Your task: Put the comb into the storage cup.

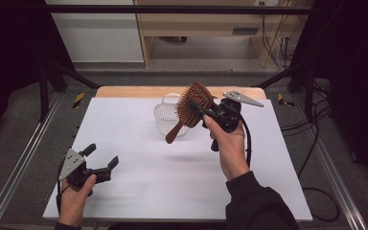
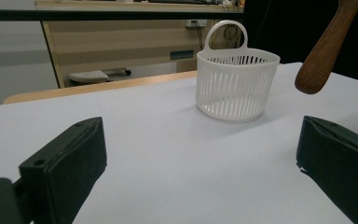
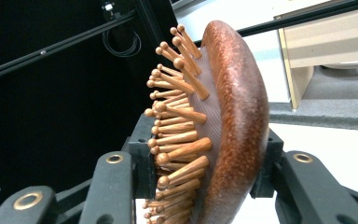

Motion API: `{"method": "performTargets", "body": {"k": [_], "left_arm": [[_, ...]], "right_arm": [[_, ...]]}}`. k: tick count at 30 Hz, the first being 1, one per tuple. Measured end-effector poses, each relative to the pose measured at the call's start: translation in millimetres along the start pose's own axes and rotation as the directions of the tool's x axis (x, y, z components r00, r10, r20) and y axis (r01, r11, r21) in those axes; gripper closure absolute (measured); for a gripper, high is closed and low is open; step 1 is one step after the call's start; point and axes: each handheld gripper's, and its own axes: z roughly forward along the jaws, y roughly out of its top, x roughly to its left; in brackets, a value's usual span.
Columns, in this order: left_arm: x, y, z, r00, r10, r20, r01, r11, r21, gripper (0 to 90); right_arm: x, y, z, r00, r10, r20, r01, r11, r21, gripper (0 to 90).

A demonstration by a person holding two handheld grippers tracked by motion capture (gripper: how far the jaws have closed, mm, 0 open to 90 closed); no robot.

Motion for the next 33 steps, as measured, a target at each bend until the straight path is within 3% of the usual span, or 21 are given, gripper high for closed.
{"method": "performTargets", "body": {"k": [15, 26, 33], "left_arm": [[0.7, -0.8, 0.1, 1.0, 0.002, -0.003, -0.002, 1.0, 0.0, 1.8], [-0.1, -1.2, 1.6, 1.0, 0.002, 0.001, -0.002, 1.0, 0.004, 1.6], [-1.0, -1.8, 2.6, 1.0, 0.005, 0.007, -0.005, 0.9999, 0.014, 1.6]], "right_arm": [[-1.9, 14.9, 8.1, 0.9997, 0.024, 0.007, -0.024, 0.999, -0.037, 54.6], [-8.0, 23.6, 22.6, 0.9985, 0.04, 0.038, -0.038, 0.997, -0.065, 54.5], [-10.3, 31.9, 28.6, 0.997, 0.059, 0.049, -0.054, 0.993, -0.105, 54.5]]}}
